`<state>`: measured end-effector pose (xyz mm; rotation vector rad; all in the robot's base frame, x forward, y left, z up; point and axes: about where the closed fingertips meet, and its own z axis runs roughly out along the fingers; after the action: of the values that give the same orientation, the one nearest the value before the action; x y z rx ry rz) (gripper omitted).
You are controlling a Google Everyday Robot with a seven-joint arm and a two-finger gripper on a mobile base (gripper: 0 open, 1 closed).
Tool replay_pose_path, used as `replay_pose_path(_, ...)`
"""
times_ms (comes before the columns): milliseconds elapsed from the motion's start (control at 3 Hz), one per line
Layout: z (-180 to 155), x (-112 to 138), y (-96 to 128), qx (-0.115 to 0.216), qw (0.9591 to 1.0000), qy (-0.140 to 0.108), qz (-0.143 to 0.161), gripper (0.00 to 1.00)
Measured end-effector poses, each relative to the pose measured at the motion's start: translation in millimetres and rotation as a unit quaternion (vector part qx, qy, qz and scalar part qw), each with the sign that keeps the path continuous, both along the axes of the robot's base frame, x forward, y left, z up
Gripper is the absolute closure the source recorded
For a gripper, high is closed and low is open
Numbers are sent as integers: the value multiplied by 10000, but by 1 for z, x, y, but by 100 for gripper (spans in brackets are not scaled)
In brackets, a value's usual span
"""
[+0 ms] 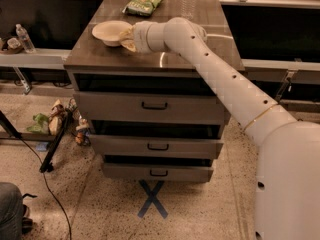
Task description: Move paper bowl near water bottle
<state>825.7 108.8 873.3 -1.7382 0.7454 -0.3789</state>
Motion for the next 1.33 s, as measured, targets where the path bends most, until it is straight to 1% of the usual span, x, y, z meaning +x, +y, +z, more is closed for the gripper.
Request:
replay_pose_path(333, 3, 10, -14, -92, 9995, -35, -284, 100)
replay_pose_path(667, 13, 26, -49, -250, 9961, -196, -819, 100)
replay_pose_path(1000, 31, 45, -116, -710, 9816, -574, -1676, 100)
replay_pose_path(1333, 38, 58, -176, -1040, 9638, -687, -2357, 100)
